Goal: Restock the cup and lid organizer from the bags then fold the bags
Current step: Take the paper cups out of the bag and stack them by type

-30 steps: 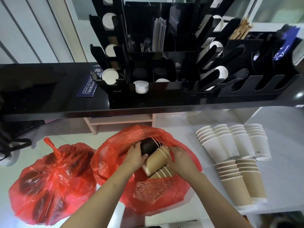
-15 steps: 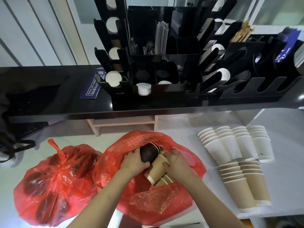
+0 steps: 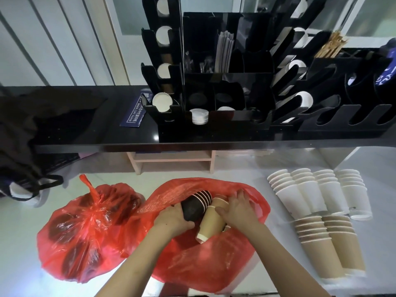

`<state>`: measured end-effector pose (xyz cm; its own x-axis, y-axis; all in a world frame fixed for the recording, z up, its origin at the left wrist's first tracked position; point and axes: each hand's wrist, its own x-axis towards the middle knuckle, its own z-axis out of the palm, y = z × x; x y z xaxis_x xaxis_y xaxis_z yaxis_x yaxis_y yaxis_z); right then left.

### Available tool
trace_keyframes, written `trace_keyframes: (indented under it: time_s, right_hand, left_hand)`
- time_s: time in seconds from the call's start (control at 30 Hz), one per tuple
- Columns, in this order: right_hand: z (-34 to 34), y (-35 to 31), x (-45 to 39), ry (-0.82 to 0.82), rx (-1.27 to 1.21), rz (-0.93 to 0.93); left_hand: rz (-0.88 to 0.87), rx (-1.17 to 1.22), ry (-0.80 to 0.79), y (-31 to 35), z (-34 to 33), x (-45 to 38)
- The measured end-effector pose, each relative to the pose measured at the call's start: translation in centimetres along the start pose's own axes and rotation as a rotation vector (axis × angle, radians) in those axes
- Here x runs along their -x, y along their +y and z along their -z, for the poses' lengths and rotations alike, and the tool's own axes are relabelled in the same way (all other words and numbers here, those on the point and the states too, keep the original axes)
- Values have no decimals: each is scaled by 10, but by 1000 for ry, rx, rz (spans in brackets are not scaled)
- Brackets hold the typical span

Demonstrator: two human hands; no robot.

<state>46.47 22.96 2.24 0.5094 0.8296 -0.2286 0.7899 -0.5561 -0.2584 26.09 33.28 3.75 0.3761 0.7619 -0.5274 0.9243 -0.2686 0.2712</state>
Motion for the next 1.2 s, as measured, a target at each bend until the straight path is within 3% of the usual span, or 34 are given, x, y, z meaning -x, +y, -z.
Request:
trace_keyframes:
  time_s: [0.33, 0.63, 0.73, 0.83, 1.07, 1.2]
  right_hand:
    - [23, -7, -22, 33, -184, 139]
    - [11, -3, -20, 69, 78, 150]
    - [9, -4, -20, 135, -19, 196]
    - [8, -10, -18, -22, -166, 233]
    - [7, 0, -21, 35, -164, 159]
    - [6, 0, -26, -42, -164, 106]
  left_hand:
    - [-30, 48, 177, 7, 29, -12]
    - [5, 155, 76, 3, 3, -8]
    - [-10, 139, 65, 5, -4, -5]
    - [-28, 116, 65, 5, -9, -4]
    - [-128, 10, 54, 0, -16, 0]
    - [-188, -18, -41, -1, -23, 0]
